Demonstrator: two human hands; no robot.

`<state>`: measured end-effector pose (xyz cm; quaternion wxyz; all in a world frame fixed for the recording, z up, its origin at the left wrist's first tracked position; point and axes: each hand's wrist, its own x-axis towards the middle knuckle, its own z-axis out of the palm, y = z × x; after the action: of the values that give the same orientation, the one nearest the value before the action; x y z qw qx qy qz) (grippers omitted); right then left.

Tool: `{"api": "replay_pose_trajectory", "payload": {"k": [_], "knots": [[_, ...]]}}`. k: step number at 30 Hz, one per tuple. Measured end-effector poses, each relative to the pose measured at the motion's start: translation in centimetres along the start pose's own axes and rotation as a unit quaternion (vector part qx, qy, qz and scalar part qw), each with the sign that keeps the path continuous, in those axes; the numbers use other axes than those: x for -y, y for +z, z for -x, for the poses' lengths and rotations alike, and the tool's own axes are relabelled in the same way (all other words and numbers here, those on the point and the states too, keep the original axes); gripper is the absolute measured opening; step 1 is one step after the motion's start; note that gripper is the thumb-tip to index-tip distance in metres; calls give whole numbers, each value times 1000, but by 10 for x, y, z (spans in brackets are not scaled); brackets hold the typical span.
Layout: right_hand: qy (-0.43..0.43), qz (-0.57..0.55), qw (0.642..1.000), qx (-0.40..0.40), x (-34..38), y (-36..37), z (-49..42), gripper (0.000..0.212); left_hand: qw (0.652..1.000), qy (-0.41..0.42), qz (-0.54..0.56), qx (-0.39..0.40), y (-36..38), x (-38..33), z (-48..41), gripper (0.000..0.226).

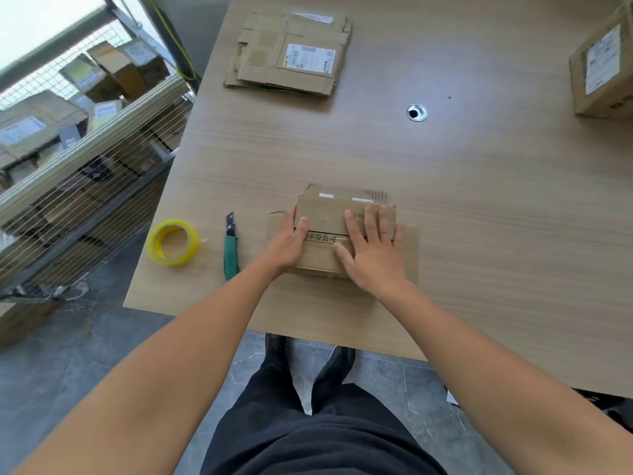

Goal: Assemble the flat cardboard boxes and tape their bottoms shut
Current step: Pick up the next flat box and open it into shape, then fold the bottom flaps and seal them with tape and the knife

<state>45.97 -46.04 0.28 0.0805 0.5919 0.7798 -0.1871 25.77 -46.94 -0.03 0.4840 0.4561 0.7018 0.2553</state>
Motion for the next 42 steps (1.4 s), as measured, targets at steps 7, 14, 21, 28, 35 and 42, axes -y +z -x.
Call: {"api": "replay_pose_trajectory", "payload": {"k": [7, 14, 21, 28, 35, 42], "knots": [[10, 48, 998, -39, 7, 8, -9, 76, 933, -65, -218, -280, -118, 87, 48, 54], [31, 65, 996, -44, 17, 4, -7, 78, 868, -75, -483, -89, -182, 133, 59, 34], [43, -9, 997, -65, 19, -7, -4, 78, 924, 152, -333, -113, -156, 54, 45, 15], [33, -145, 980, -135, 19, -9, 0, 66, 823, 428, -368, -72, -62, -22, 21, 20], [-21, -292, 942, -164, 4, -7, 0, 56, 764, 473, -426, -109, -17, -10, 5, 22], [-5, -324, 927, -192, 3, -5, -9, 12, 754, 493, -418, -119, -11, 0, -2, 23]]}}
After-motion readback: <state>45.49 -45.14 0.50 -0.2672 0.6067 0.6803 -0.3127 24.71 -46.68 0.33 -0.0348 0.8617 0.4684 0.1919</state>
